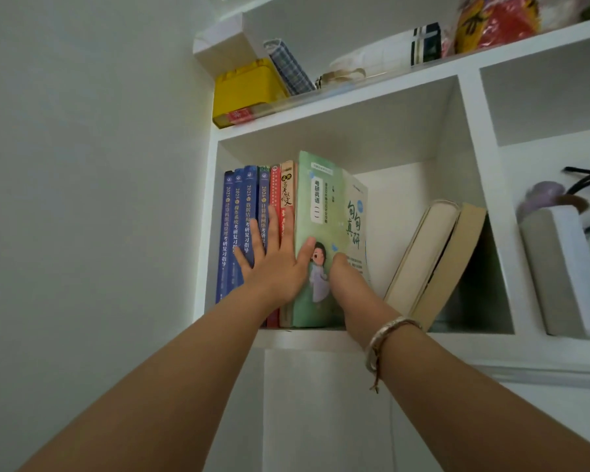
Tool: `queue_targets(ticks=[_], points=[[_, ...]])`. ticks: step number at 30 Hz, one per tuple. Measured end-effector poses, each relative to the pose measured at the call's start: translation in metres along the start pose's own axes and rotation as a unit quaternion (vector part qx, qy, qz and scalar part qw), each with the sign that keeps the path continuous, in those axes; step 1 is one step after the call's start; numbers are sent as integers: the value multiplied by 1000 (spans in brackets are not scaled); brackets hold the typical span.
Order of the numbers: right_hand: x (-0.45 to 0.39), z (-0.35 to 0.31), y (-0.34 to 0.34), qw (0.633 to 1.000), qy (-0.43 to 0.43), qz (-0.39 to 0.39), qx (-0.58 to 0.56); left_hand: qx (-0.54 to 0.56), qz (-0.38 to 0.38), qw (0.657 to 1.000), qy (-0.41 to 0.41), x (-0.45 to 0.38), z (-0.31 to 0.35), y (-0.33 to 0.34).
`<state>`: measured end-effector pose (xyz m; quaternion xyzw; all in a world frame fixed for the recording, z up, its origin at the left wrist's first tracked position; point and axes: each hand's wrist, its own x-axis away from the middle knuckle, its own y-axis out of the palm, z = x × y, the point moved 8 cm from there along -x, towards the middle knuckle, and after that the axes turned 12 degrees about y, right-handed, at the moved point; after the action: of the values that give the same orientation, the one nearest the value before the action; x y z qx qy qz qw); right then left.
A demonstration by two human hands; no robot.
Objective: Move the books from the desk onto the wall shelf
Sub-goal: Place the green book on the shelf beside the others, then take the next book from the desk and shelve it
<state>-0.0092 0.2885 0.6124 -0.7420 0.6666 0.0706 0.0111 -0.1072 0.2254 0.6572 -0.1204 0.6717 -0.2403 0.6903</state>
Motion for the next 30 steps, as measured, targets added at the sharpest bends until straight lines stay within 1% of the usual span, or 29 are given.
queue_targets(ticks=[3,5,7,8,9,10,12,14,18,21,26,28,30], points=[[-1,1,-2,1000,3,7,-21,-42,9,999,-16,0,1,5],[11,-1,-9,999,-29,12,-13,-65,24,997,-19,1,5,3],[12,1,-13,998,-60,-9,-5,-51,41,998,7,4,11,4],[17,1,-15,997,-71,-5,-14,-36,50,998,27,8,14,6],[19,-1,-17,996,-85,0,6,-24,55,997,44,14,16,8],[21,-2,-17,996,-86,-1,10,-20,56,997,55,20,17,10],[23,-1,-14,997,-63,-17,-31,-31,51,996,63,30,16,16],[27,0,-13,997,-60,-37,-35,-44,42,997,50,33,15,19],[41,0,-20,992,-77,-70,-72,-77,-5,997,-12,26,24,28],[48,1,-21,988,-80,-92,-100,-52,-28,998,-31,22,29,30],[72,12,-30,986,-89,-116,-75,-11,-47,999,17,41,33,11],[92,17,-40,986,-96,-122,-56,22,-19,999,20,60,36,-1],[111,27,-56,987,-103,-114,-41,59,31,998,23,86,41,-12]])
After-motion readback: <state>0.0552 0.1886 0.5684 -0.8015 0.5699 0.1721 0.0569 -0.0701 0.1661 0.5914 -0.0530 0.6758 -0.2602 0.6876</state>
